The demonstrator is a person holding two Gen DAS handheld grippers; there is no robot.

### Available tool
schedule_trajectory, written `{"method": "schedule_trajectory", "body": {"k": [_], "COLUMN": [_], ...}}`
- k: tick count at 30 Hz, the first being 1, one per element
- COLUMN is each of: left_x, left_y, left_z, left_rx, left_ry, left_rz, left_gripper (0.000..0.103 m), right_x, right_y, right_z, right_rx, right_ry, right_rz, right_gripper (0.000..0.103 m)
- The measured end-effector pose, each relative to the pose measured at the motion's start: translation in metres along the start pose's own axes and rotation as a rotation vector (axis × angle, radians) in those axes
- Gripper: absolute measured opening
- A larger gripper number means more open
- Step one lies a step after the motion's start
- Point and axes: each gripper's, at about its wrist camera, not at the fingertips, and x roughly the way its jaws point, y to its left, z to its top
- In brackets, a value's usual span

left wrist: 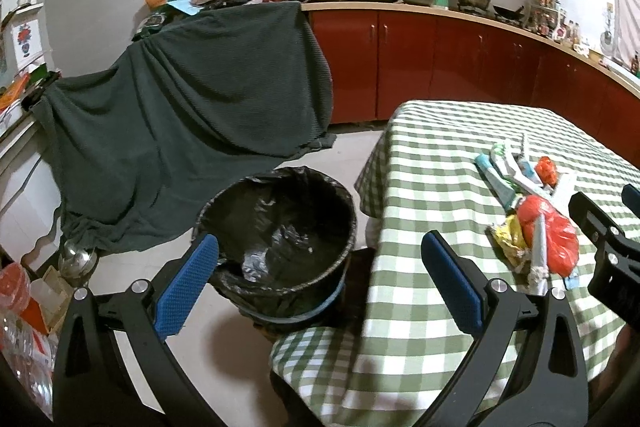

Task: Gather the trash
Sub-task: 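Reach the left tool to the white paper wrapper and grasp it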

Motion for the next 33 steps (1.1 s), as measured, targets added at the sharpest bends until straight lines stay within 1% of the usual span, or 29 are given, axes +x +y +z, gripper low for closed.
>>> {"method": "schedule_trajectory", "body": {"k": [5, 8, 9, 11, 12, 13, 17, 21, 26, 29, 31, 33], "left_x": [0.001, 0.000, 0.000, 0.000, -0.001, -0.002, -0.008, -0.007, 0.002, 0.009, 0.012, 0.016], "left_y": [-0.025, -0.040, -0.047, -0.058, -0.063, -0.069, -0.090, -0.110, -0.129, -0.138, -0.139, -0.138], "left_z": [-0.005, -0.007, -0.009, -0.010, -0.012, -0.013, -0.020, -0.026, -0.037, -0.043, -0.045, -0.047], "left_rx": [0.031, 0.050, 0.064, 0.083, 0.090, 0.096, 0.124, 0.162, 0.179, 0.204, 0.205, 0.202], "left_ry": [0.028, 0.038, 0.044, 0.055, 0.062, 0.065, 0.073, 0.088, 0.144, 0.159, 0.173, 0.189], "left_rz": [-0.046, -0.071, -0.082, -0.102, -0.112, -0.124, -0.171, -0.189, -0.229, -0.228, -0.234, -0.241], "left_gripper": [0.099, 0.095, 0.092, 0.087, 0.086, 0.086, 0.086, 0.086, 0.083, 0.077, 0.067, 0.062], "right_x": [-0.003, -0.005, -0.006, -0.008, -0.008, -0.007, -0.009, -0.012, -0.014, -0.014, -0.012, -0.010], "right_y": [-0.024, -0.039, -0.044, -0.053, -0.058, -0.061, -0.079, -0.095, -0.109, -0.112, -0.112, -0.110], "right_z": [-0.005, -0.010, -0.012, -0.015, -0.017, -0.018, -0.025, -0.032, -0.037, -0.037, -0.038, -0.038], "right_rx": [0.025, 0.046, 0.053, 0.066, 0.071, 0.075, 0.108, 0.134, 0.169, 0.177, 0.177, 0.175], "right_ry": [0.004, 0.011, 0.014, 0.020, 0.027, 0.033, 0.043, 0.040, 0.050, 0.051, 0.054, 0.059], "right_rz": [-0.021, -0.031, -0.036, -0.040, -0.046, -0.052, -0.066, -0.081, -0.080, -0.077, -0.075, -0.073], "right_gripper": [0.096, 0.096, 0.094, 0.084, 0.075, 0.071, 0.071, 0.071, 0.071, 0.071, 0.071, 0.071]}}
